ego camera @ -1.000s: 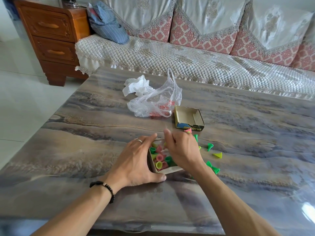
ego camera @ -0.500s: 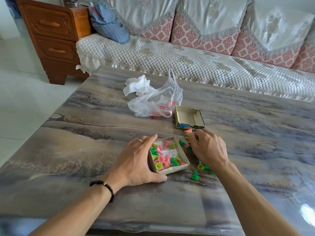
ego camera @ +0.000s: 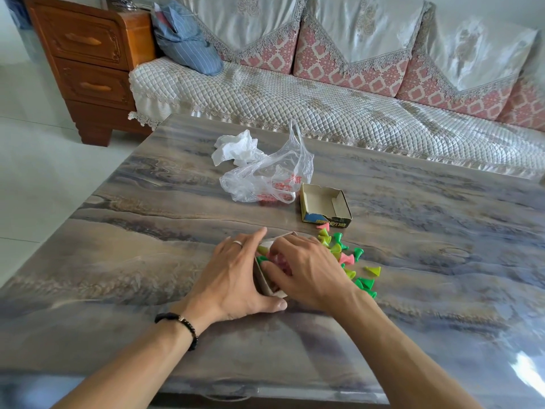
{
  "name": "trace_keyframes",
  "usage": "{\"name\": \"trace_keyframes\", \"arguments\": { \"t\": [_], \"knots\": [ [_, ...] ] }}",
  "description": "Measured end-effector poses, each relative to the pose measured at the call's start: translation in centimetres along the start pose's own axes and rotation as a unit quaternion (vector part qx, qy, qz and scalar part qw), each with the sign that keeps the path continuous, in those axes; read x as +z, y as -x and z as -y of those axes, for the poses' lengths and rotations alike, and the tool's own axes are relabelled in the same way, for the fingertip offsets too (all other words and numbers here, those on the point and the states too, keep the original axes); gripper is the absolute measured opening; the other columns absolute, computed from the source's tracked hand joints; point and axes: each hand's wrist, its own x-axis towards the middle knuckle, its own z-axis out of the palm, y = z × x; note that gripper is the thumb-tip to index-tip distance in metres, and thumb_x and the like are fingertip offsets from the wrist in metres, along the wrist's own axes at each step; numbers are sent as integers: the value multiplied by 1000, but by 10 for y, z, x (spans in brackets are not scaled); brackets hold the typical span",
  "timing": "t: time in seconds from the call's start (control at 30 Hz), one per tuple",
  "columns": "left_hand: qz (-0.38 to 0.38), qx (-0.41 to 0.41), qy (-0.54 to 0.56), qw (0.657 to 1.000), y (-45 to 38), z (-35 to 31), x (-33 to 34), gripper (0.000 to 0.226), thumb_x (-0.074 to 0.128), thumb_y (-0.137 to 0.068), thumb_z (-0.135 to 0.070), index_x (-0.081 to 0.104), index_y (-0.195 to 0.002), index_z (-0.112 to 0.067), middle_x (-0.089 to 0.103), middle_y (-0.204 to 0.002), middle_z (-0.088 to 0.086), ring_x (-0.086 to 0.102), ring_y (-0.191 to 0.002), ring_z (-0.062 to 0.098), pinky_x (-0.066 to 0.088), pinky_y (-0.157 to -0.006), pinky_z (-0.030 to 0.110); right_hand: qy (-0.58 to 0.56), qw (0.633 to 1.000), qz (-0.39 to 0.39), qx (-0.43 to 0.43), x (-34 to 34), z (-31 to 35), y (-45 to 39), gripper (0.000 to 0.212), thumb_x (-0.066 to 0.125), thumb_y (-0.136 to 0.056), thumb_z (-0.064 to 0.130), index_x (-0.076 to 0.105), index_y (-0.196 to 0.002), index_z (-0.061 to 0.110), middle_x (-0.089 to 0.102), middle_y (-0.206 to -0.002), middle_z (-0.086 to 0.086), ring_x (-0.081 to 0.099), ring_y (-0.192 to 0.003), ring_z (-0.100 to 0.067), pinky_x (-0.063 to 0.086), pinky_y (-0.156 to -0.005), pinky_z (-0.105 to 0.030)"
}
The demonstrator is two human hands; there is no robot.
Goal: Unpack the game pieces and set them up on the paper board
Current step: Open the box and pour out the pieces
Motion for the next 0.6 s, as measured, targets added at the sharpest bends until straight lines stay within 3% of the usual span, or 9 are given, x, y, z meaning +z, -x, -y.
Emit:
{"name": "trace_keyframes", "arguments": {
  "t": [0.1, 0.3, 0.5, 0.6],
  "knots": [
    [10, 1, -15, 1000, -1, 2, 1, 132, 63, -44, -81, 13, -151, -23, 41, -143, 0, 36, -131, 17, 21, -114, 32, 3, 1000, 7, -14, 2, -7, -1, 24, 49, -85, 38, 61, -83, 17, 63, -80, 3, 58, -72, -23, 42, -65, -32],
    [13, 0, -18, 1000, 0, 2, 0, 135, 59, -43, -82, 13, -151, -17, 36, -149, 4, 31, -136, 19, 18, -115, 30, 73, 997, -4, -28, 6, -2, -6, 39, 32, -94, 38, 53, -68, 16, 56, -67, 0, 50, -53, -26, 36, -50, -33],
    [5, -4, -25, 1000, -2, 2, 0, 127, 57, -43, -84, 25, -146, -18, 40, -147, 1, 33, -135, 17, 16, -116, 32, 114, 993, 9, -11, 6, -4, -7, 48, 23, -94, 37, 42, -55, 16, 51, -52, -2, 44, -45, -28, 36, -45, -33],
    [0, 0, -19, 1000, -1, 2, -1, 123, 59, -43, -83, 30, -144, -19, 44, -143, 0, 38, -131, 17, 21, -115, 33, 117, 993, 2, -8, 5, -3, -9, 47, 30, -93, 36, 34, -51, 16, 42, -45, -1, 38, -39, -28, 32, -41, -31]
  ]
}}
